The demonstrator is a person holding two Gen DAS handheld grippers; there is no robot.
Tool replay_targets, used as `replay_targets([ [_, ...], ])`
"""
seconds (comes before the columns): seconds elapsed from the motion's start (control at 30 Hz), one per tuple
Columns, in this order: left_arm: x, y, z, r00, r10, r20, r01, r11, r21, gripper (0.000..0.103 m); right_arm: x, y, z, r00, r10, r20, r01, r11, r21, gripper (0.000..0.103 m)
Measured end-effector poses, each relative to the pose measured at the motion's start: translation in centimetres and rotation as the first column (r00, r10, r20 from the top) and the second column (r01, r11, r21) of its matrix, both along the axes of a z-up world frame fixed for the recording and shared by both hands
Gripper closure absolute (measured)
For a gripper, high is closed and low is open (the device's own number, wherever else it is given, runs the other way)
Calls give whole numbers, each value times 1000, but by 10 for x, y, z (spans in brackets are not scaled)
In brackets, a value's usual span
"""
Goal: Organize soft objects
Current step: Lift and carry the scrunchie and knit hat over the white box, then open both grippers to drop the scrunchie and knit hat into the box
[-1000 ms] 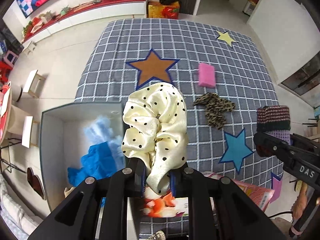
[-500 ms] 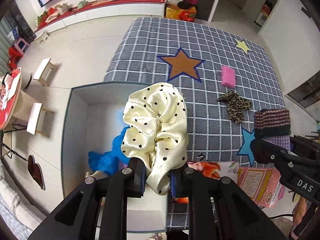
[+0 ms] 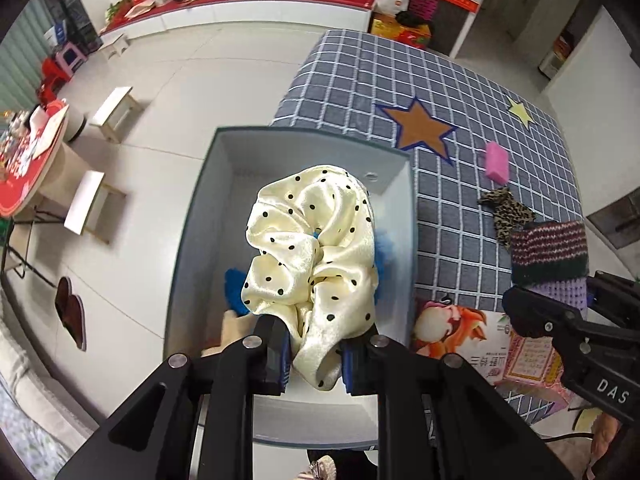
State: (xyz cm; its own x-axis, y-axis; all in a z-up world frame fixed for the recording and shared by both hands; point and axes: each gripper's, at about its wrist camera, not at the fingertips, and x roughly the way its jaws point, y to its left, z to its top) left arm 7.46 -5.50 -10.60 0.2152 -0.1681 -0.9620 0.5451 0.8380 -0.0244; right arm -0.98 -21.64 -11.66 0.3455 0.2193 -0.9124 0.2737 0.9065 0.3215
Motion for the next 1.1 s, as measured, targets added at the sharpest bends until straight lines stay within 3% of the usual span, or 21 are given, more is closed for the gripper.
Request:
replay_targets([
  [0.53, 14, 55, -40, 989, 106, -103, -104, 994, 24, 81, 49, 59, -19, 991, 124, -56, -124, 992, 13, 67],
  [0.77, 13, 60, -60, 978, 123, -171, -121, 992, 25, 81, 85, 74, -38, 982, 158, -108, -160, 987, -12, 67],
  [1.1, 3, 61, -71, 972, 112, -204, -110, 994, 21, 81, 133, 87, -58, 969, 200, -142, -210, 976, -55, 67],
])
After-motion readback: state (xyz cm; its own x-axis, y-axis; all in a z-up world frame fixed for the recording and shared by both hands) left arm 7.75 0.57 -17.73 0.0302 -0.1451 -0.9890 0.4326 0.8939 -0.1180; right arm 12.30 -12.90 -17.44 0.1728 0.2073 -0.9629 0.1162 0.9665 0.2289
